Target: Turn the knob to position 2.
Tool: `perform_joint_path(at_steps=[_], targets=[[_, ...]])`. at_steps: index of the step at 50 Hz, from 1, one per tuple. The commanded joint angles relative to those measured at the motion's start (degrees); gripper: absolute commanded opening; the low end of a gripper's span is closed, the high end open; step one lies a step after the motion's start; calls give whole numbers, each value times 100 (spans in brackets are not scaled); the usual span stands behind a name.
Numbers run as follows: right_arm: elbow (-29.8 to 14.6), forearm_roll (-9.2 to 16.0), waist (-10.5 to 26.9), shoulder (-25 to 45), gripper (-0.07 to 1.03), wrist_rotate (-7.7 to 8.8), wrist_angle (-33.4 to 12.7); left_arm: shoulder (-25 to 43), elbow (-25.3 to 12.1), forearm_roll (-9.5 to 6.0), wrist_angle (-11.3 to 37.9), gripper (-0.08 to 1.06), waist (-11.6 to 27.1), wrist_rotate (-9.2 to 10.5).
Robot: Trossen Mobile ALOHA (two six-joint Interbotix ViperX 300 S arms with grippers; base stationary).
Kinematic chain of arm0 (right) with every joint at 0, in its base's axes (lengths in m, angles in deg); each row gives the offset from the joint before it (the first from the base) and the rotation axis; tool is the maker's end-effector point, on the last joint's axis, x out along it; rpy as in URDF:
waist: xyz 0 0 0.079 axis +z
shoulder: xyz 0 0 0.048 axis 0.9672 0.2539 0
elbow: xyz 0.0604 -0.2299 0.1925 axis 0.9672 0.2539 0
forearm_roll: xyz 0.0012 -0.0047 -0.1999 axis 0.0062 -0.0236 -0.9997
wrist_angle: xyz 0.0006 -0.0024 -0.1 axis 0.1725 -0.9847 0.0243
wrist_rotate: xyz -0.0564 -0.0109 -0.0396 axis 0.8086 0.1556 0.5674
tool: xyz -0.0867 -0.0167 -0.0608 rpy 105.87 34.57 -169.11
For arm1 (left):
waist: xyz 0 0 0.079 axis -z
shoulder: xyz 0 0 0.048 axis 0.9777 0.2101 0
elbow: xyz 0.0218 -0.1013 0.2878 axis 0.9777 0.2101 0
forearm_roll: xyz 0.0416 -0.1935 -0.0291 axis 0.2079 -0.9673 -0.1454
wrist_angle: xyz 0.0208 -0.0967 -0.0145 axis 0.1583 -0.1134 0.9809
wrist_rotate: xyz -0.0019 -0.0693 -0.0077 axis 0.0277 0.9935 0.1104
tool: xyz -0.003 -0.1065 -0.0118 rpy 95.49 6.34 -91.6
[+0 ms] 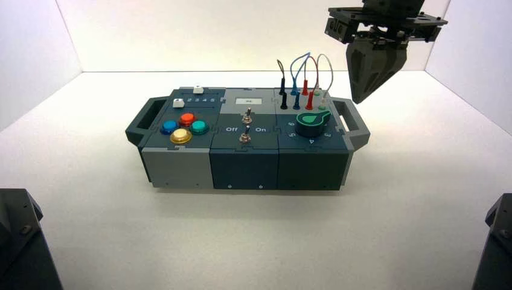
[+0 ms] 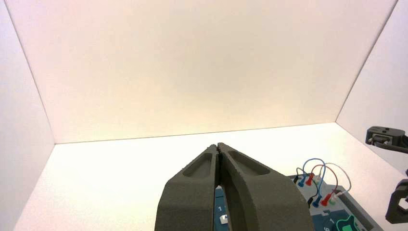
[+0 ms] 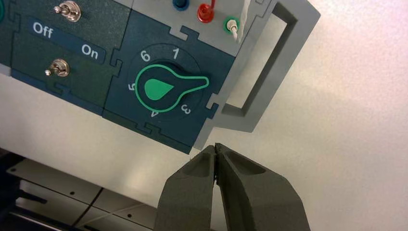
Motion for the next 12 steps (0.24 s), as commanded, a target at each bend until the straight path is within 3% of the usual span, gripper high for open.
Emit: perform_joint_path(at_steps=[1,12], targets=[[-44,0,-35,-114,-2,35,26,44,-79,18,-35,-3,44,0],[-79,0,-35,-123,-2,53,26,44,-79,18,-35,-3,35,0]])
